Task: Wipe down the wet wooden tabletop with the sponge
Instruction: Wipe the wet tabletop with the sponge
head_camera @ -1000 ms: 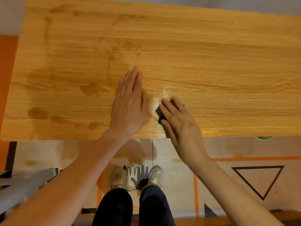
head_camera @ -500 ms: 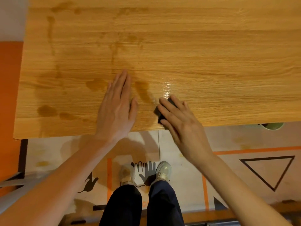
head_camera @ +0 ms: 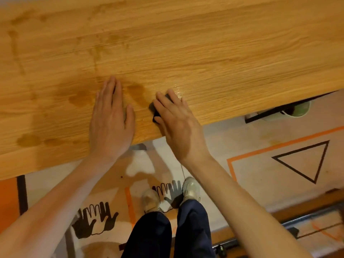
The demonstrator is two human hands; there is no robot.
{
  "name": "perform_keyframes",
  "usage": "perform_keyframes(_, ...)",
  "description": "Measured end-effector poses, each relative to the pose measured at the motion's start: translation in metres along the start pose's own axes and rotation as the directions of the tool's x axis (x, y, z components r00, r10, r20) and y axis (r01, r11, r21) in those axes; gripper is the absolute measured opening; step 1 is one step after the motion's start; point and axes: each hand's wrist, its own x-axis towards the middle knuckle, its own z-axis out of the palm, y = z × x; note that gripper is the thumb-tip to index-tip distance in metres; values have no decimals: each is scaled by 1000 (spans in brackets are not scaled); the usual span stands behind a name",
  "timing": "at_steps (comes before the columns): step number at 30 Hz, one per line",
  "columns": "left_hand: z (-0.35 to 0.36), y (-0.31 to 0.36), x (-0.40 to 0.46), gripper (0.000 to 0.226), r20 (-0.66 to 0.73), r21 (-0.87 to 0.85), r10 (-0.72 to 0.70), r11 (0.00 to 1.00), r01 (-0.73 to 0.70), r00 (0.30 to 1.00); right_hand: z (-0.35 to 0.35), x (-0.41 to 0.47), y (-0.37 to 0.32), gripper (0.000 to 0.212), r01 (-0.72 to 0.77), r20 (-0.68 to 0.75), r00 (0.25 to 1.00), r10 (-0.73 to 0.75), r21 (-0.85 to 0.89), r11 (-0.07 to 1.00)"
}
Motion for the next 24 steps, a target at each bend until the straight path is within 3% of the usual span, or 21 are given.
perform_keyframes(3, -1, 1, -3, 58, 9, -14, 6, 1000, -6, 1000, -36, -5, 62, 39, -213, -78, 973, 216, 49, 976)
perform_keyframes(5, 0, 1, -4, 58, 5, -6, 16, 1000, -16, 1000, -56, -8, 94, 39, -397, -189, 894, 407, 86, 914)
perform_keyframes(7, 1, -1, -2, 58, -3, 12, 15, 1000, -15, 1000, -49, -4, 88, 38, -486, -266, 824, 500, 121, 865)
perform_keyframes(8, 2, -2, -1, 58, -7, 19, 16, 1000, -16, 1000, -39, -3, 72, 37, -477, -281, 826, 489, 116, 871)
perform_keyframes(10, 2, -3, 1, 58, -19, 19, 16, 1000, -15, 1000, -14, -6, 31, 34, -322, -268, 902, 337, 101, 941)
perform_keyframes(12, 3, -3, 1, 58, -29, 22, 16, 1000, -15, 999, 1, -19, 2, 33, -95, -156, 981, 115, 132, 987)
perform_keyframes(15, 3, 0, -2, 57, -32, 18, 15, 1000, -15, 999, -17, -25, 34, 37, 84, 24, 996, -89, 172, 981)
perform_keyframes(21, 2, 0, -1, 58, -30, 8, 10, 1000, -10, 999, -76, -39, 119, 38, -195, -79, 973, 215, 200, 960)
perform_keyframes(24, 2, 0, 0, 58, -45, 26, 0, 1000, 1, 999, -64, -42, 104, 41, -52, 18, 999, 50, 191, 980)
